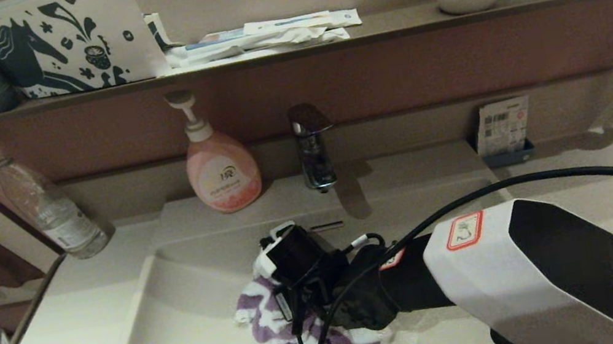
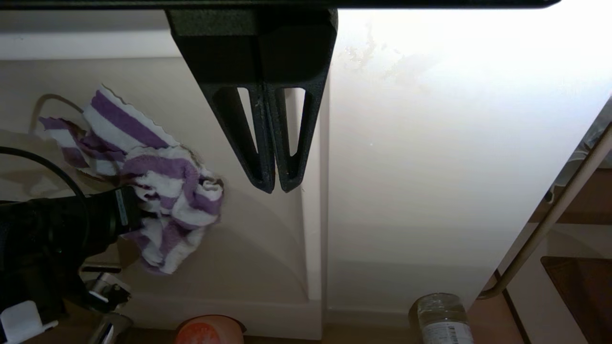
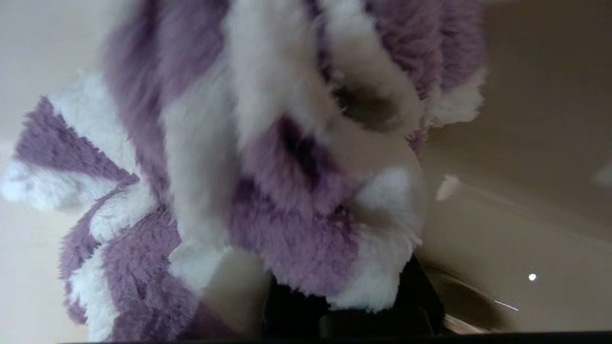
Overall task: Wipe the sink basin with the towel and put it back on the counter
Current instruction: Wipe the sink
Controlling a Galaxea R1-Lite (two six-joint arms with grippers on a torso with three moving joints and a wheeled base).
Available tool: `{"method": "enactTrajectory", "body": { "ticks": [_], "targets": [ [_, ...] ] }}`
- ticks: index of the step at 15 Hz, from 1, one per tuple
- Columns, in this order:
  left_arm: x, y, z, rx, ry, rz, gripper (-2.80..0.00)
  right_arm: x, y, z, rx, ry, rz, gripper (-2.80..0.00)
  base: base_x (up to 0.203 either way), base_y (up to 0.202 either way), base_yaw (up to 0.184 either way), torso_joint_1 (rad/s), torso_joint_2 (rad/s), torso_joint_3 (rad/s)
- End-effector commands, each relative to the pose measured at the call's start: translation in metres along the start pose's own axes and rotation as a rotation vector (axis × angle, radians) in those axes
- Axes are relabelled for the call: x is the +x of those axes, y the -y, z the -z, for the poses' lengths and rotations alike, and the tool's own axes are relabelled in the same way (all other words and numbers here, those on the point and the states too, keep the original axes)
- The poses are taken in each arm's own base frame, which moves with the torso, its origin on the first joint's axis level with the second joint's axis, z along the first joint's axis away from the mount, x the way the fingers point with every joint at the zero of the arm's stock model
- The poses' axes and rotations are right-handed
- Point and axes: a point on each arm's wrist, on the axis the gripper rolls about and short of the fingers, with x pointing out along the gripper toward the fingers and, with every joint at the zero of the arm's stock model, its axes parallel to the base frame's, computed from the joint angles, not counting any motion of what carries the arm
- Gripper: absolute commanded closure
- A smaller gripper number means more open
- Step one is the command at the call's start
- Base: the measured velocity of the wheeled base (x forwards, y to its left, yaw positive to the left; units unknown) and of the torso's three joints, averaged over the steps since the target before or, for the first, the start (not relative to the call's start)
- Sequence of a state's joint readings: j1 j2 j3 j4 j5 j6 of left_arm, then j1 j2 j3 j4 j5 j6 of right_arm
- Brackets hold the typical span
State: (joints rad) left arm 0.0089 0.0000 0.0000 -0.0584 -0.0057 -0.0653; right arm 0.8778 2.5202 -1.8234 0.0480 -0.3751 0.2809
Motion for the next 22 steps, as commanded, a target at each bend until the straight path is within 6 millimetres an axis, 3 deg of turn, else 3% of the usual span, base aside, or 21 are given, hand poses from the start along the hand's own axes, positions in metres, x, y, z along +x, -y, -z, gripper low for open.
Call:
{"method": "enactTrajectory", "body": {
  "ticks": [1, 4, 8, 14, 16, 22],
  "targets": [
    [0.0, 0.0, 0.0, -0.001, 0.0, 0.0, 0.0, -0.003, 0.015, 0.002, 0.004, -0.031, 0.037, 0.0, 0.0, 0.0, 0.0, 0.0, 0.0, 0.0],
    [0.0, 0.0, 0.0, -0.001, 0.0, 0.0, 0.0, -0.023, 0.042, 0.003, 0.013, -0.07, 0.077, 0.0, 0.0, 0.0, 0.0, 0.0, 0.0, 0.0],
    [0.0, 0.0, 0.0, -0.001, 0.0, 0.0, 0.0, -0.04, 0.095, 0.016, 0.052, -0.146, 0.166, 0.0, 0.0, 0.0, 0.0, 0.0, 0.0, 0.0],
    [0.0, 0.0, 0.0, -0.001, -0.001, 0.0, 0.0, -0.07, 0.138, 0.047, 0.123, -0.256, 0.27, 0.0, 0.0, 0.0, 0.0, 0.0, 0.0, 0.0],
    [0.0, 0.0, 0.0, -0.001, 0.0, 0.0, 0.0, -0.078, 0.136, 0.065, 0.102, -0.313, 0.271, 0.0, 0.0, 0.0, 0.0, 0.0, 0.0, 0.0],
    [0.0, 0.0, 0.0, -0.001, 0.0, 0.0, 0.0, -0.084, 0.074, 0.09, 0.125, -0.402, 0.082, 0.0, 0.0, 0.0, 0.0, 0.0, 0.0, 0.0]
  ]
}}
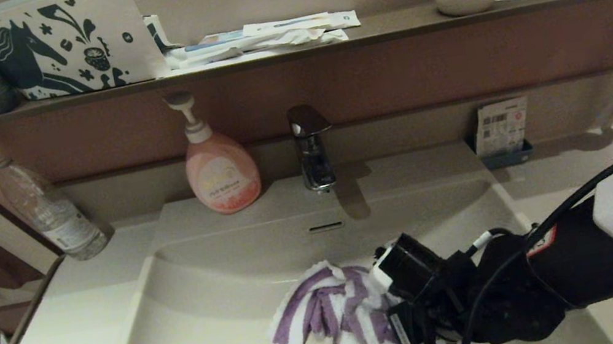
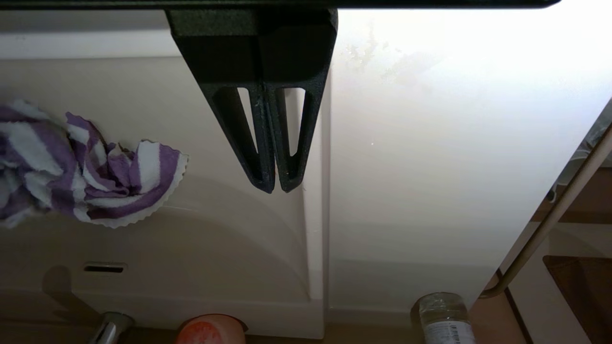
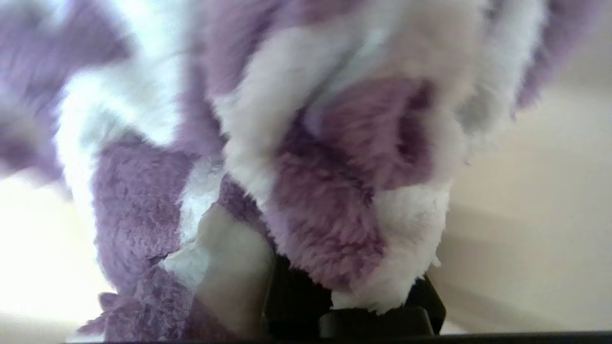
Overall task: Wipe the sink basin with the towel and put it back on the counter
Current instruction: Wipe the sink
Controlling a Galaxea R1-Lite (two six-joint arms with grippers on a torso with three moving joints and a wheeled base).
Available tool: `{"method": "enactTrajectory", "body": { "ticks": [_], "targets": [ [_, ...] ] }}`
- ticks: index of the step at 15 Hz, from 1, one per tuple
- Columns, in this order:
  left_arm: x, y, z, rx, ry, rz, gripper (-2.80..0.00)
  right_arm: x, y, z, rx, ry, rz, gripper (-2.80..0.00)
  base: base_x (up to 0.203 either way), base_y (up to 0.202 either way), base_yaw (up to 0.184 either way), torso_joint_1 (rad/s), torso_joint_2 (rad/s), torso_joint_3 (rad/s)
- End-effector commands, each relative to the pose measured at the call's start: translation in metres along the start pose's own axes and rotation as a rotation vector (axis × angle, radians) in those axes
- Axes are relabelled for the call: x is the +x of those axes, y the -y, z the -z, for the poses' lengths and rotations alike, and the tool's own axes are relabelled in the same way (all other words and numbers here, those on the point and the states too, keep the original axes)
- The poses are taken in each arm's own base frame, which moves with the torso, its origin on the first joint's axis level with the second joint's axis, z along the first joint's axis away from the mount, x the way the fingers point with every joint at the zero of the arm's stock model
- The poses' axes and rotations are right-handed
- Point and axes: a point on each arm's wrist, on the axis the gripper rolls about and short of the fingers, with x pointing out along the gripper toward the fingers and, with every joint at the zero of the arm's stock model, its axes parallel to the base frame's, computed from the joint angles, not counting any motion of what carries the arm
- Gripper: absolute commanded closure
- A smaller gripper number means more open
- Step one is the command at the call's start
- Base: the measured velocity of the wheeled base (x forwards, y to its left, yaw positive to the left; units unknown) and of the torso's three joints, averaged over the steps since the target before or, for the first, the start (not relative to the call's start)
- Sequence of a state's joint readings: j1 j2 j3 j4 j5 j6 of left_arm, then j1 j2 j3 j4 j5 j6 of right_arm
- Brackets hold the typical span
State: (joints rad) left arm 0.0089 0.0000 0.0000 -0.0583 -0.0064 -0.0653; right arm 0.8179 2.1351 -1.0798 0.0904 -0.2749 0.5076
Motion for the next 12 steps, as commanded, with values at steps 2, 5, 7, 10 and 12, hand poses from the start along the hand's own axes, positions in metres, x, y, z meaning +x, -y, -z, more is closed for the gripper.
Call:
{"method": "enactTrajectory", "body": {
  "ticks": [2, 5, 7, 10, 12],
  "targets": [
    [0.0, 0.0, 0.0, -0.001, -0.002, -0.001, 0.0, 0.013, -0.032, 0.007, -0.026, -0.031, -0.077, 0.0, 0.0, 0.0, 0.0, 0.0, 0.0, 0.0],
    [0.0, 0.0, 0.0, -0.001, -0.001, -0.001, 0.0, 0.03, -0.065, 0.001, -0.043, -0.035, -0.164, 0.0, 0.0, 0.0, 0.0, 0.0, 0.0, 0.0],
    [0.0, 0.0, 0.0, -0.001, -0.001, -0.001, 0.0, 0.037, -0.09, -0.004, -0.063, -0.009, -0.205, 0.0, 0.0, 0.0, 0.0, 0.0, 0.0, 0.0],
    [0.0, 0.0, 0.0, -0.001, 0.0, -0.001, 0.0, 0.045, -0.128, -0.017, -0.076, 0.053, -0.278, 0.0, 0.0, 0.0, 0.0, 0.0, 0.0, 0.0],
    [0.0, 0.0, 0.0, -0.001, 0.0, -0.001, 0.0, 0.053, -0.152, -0.026, -0.078, 0.104, -0.327, 0.0, 0.0, 0.0, 0.0, 0.0, 0.0, 0.0]
  ]
}}
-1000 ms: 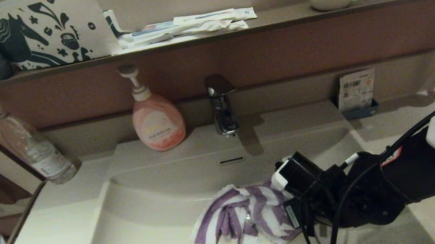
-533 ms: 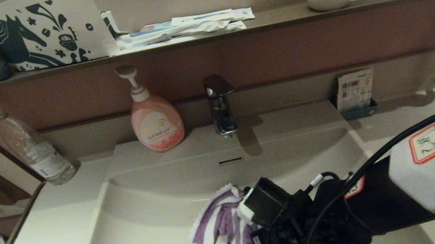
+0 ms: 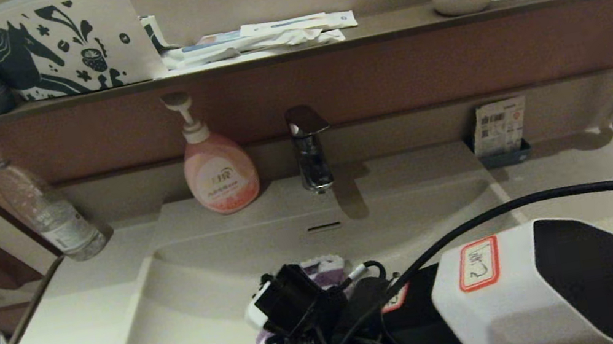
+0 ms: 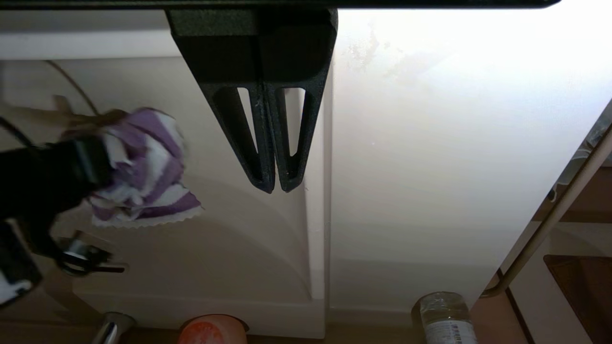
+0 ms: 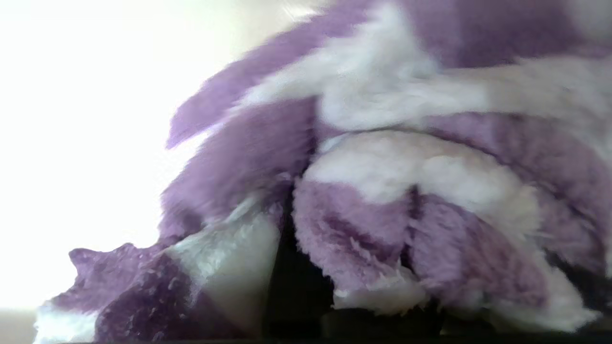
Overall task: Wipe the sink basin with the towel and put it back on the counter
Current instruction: Wipe the sink
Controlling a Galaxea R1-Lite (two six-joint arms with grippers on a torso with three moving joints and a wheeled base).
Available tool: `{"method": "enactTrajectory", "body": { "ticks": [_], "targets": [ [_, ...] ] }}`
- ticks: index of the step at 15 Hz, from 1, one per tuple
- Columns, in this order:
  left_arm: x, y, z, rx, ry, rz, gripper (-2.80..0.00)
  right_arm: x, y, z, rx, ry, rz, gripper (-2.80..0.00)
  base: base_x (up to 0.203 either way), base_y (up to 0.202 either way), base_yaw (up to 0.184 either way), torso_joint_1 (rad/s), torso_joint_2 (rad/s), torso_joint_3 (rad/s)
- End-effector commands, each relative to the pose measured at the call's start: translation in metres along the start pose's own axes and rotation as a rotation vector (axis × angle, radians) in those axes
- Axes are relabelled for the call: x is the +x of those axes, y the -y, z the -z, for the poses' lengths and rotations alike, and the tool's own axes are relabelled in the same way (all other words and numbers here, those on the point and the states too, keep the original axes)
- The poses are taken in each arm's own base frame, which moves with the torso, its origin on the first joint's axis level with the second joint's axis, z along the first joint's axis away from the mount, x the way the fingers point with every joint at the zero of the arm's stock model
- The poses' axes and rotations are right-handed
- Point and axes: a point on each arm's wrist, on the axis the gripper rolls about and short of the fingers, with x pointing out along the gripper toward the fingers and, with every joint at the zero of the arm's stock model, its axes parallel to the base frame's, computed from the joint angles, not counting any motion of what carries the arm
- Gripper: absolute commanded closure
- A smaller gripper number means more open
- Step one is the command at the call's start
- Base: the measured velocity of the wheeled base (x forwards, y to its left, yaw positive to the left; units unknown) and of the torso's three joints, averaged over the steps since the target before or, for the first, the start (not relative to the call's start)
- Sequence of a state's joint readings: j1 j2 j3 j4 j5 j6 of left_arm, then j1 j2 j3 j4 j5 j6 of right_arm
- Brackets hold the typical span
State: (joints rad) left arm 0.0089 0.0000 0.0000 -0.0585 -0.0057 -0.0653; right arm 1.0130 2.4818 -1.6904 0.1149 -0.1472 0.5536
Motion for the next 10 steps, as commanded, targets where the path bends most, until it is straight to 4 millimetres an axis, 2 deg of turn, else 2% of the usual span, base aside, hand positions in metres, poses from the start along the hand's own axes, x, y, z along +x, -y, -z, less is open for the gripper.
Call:
{"method": "enactTrajectory", "body": {
  "ticks": [1, 3, 5, 7, 10],
  "targets": [
    [0.0, 0.0, 0.0, -0.001, 0.0, 0.0, 0.0, 0.029, -0.011, 0.004, -0.007, 0.012, -0.015, 0.0, 0.0, 0.0, 0.0, 0.0, 0.0, 0.0],
    [0.0, 0.0, 0.0, -0.001, 0.0, 0.0, 0.0, 0.04, -0.021, -0.006, -0.002, 0.064, -0.043, 0.0, 0.0, 0.0, 0.0, 0.0, 0.0, 0.0],
    [0.0, 0.0, 0.0, -0.001, -0.001, 0.0, 0.0, 0.049, -0.02, -0.011, 0.001, 0.119, -0.049, 0.0, 0.0, 0.0, 0.0, 0.0, 0.0, 0.0],
    [0.0, 0.0, 0.0, -0.001, -0.002, 0.0, 0.0, 0.057, -0.01, -0.018, 0.023, 0.18, -0.019, 0.0, 0.0, 0.0, 0.0, 0.0, 0.0, 0.0],
    [0.0, 0.0, 0.0, -0.001, -0.002, 0.0, 0.0, 0.055, 0.012, -0.034, 0.051, 0.238, 0.076, 0.0, 0.0, 0.0, 0.0, 0.0, 0.0, 0.0]
  ]
}}
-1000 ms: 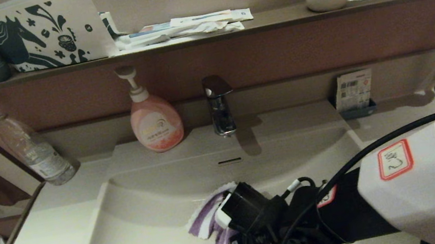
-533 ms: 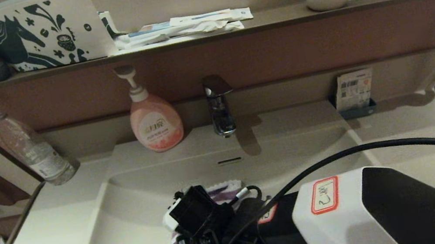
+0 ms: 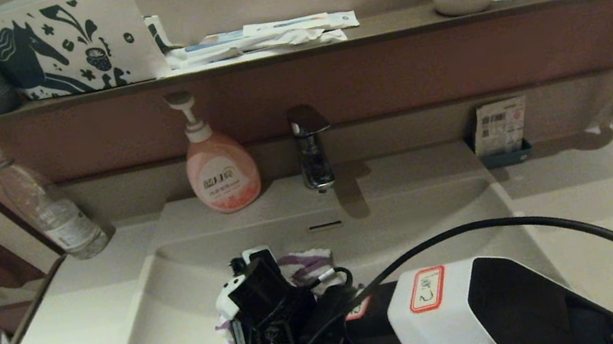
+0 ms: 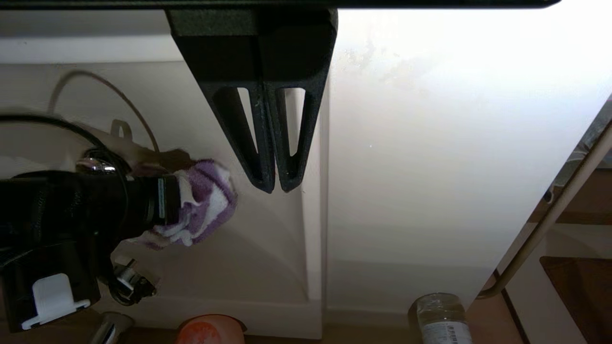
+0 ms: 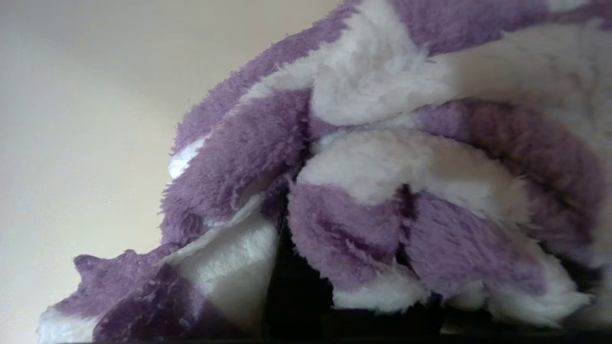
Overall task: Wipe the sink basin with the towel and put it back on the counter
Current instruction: Wipe the sink
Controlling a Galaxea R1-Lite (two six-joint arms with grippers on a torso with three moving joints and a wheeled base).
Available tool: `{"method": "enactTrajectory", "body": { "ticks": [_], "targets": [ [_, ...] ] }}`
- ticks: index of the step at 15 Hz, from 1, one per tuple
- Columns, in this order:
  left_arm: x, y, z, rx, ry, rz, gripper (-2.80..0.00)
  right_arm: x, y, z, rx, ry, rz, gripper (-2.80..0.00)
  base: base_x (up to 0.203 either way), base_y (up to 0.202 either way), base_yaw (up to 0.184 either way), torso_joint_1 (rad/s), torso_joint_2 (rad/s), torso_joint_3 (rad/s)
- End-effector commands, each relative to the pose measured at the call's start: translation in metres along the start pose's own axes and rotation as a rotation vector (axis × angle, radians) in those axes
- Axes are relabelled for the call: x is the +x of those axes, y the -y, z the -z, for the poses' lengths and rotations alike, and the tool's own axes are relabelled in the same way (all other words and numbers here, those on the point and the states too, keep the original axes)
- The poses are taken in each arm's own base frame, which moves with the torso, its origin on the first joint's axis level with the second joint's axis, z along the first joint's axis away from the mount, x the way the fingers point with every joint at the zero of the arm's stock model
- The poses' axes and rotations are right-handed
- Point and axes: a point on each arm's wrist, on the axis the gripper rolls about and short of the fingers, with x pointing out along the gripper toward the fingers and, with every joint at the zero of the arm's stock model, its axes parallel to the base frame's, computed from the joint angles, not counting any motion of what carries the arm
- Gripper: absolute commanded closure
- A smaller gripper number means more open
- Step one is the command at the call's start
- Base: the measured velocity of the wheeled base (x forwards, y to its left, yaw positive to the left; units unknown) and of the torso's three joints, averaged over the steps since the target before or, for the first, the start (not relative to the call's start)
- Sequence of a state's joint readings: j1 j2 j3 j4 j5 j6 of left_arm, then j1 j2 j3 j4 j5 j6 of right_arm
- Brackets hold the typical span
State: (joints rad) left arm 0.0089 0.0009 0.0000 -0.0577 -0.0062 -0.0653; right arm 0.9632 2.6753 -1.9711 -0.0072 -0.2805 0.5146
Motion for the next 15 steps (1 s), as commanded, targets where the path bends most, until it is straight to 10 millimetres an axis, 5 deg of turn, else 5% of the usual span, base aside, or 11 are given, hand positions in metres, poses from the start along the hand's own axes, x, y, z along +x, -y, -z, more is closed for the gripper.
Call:
{"method": "enactTrajectory", "body": {
  "ticks": [1, 4, 9, 15],
  "targets": [
    [0.0, 0.0, 0.0, -0.001, 0.001, 0.0, 0.0, 0.006, 0.016, -0.001, 0.002, 0.0, 0.076, 0.0, 0.0, 0.0, 0.0, 0.0, 0.0, 0.0],
    [0.0, 0.0, 0.0, -0.001, 0.001, 0.0, 0.0, 0.006, 0.041, -0.012, 0.013, 0.03, 0.195, 0.0, 0.0, 0.0, 0.0, 0.0, 0.0, 0.0],
    [0.0, 0.0, 0.0, -0.001, 0.001, 0.0, 0.0, -0.023, 0.082, -0.031, 0.044, 0.016, 0.298, 0.0, 0.0, 0.0, 0.0, 0.0, 0.0, 0.0],
    [0.0, 0.0, 0.0, -0.001, 0.0, 0.0, 0.0, -0.064, 0.15, -0.012, 0.026, -0.129, 0.473, 0.0, 0.0, 0.0, 0.0, 0.0, 0.0, 0.0]
  ]
}}
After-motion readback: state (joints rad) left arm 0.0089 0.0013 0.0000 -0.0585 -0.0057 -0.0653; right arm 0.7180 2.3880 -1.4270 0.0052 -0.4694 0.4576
